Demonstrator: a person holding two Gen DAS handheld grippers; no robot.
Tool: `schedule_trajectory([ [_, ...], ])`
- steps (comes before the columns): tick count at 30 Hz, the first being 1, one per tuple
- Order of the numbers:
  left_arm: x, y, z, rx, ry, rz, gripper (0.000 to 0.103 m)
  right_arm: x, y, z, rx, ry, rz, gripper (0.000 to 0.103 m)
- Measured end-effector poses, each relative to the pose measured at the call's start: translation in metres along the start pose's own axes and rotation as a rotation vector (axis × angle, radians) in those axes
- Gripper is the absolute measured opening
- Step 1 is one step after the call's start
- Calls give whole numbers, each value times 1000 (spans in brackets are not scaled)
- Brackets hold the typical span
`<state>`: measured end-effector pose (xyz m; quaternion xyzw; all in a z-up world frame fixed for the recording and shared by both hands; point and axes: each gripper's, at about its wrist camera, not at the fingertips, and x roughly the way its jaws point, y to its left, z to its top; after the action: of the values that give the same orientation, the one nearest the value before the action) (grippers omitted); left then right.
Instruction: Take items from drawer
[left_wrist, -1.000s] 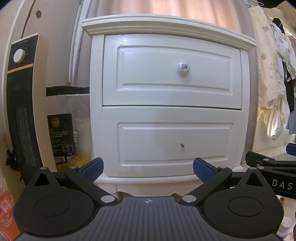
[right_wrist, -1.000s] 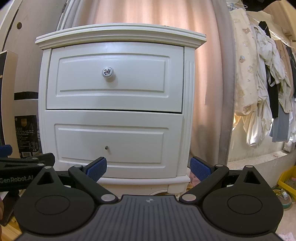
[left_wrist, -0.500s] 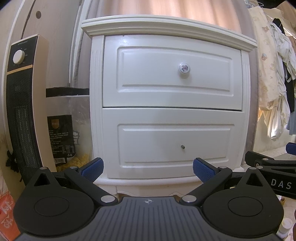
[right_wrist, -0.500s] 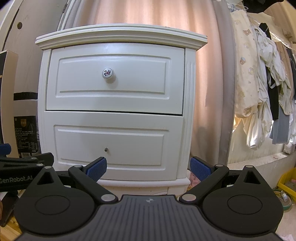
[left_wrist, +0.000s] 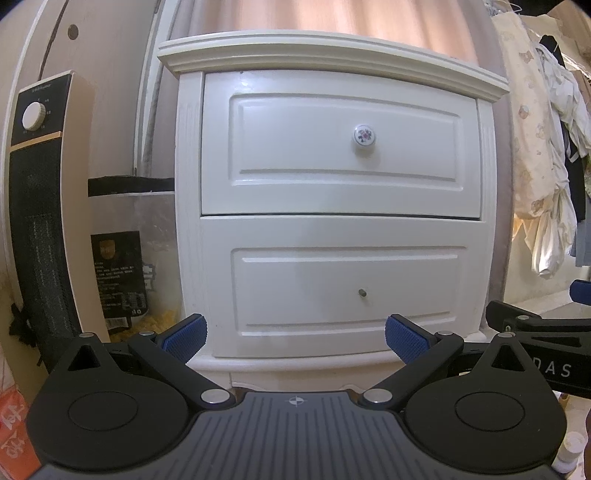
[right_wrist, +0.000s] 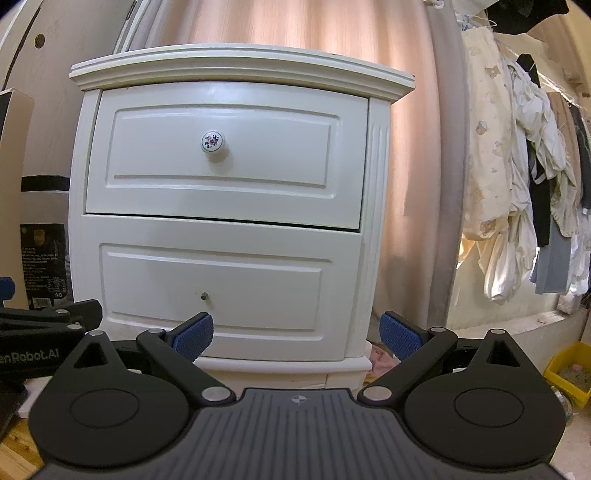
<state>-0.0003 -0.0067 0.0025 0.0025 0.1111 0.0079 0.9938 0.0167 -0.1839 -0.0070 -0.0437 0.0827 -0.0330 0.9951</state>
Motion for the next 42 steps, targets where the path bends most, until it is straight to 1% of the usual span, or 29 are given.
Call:
schedule_trajectory([
  [8, 4, -1, -1, 10, -3, -4, 103, -2, -4, 1, 6, -7, -11, 103],
  [13, 12, -3, -1, 4, 13, -16, 103, -2, -7, 1, 10, -12, -17, 103],
  [18, 25, -14, -3, 36, 12, -22, 103, -4, -11, 1, 8, -16, -34, 103],
  [22, 37, -21, -5, 24, 33, -46, 103, -6, -18, 3, 9, -21, -55, 103],
  [26, 48, -31, -8, 22, 16, -50, 103, -7, -27, 5, 17, -28, -81, 103],
  [30, 65, -37, -10, -7, 10, -22, 103, -4, -34, 3, 18, -21, -99, 103],
  [35, 95, -44, -14, -44, 24, 23, 103, 5, -41, -2, 27, -1, -108, 103],
  [39, 123, -49, -14, -49, 55, 2, 103, 13, -45, -6, 29, 17, -114, 103],
  [42, 138, -55, -15, -19, 40, 12, 103, 19, -48, -10, 29, 29, -116, 103],
])
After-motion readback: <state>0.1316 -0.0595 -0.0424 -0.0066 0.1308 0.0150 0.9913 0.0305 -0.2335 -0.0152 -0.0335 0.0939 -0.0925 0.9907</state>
